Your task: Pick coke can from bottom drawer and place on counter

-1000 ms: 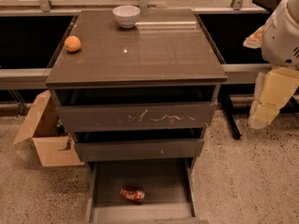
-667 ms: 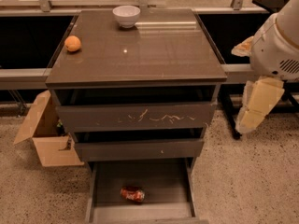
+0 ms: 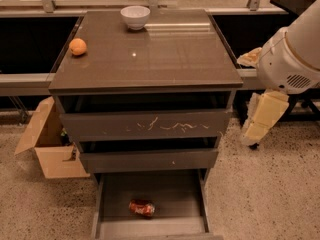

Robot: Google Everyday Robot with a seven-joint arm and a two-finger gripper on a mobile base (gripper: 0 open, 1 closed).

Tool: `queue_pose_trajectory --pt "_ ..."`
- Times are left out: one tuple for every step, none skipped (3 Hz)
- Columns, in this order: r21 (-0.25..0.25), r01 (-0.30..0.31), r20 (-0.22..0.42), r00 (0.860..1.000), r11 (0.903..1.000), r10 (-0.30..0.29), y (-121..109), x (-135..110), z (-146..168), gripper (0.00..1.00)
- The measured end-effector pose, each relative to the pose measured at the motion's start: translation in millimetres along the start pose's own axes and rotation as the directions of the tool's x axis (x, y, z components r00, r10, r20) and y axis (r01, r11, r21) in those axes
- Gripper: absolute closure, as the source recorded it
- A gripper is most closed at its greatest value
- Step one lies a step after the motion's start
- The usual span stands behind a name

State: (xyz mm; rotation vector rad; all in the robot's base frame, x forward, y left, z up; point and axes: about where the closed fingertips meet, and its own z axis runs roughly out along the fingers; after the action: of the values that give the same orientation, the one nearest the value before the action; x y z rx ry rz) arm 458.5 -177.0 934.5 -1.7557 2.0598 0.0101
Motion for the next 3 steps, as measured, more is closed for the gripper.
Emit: queue_pose_trajectory --pt "-0.011 0.004 0.035 0.999 0.9999 -0.004 4 -3 30 0.00" --pt "-0.063 0.017 0.097 0.995 0.9979 -0.011 15 -13 79 0.00" --pt "-0.131 0.040 0.151 0.988 0.9906 -0.020 27 -26 123 0.00"
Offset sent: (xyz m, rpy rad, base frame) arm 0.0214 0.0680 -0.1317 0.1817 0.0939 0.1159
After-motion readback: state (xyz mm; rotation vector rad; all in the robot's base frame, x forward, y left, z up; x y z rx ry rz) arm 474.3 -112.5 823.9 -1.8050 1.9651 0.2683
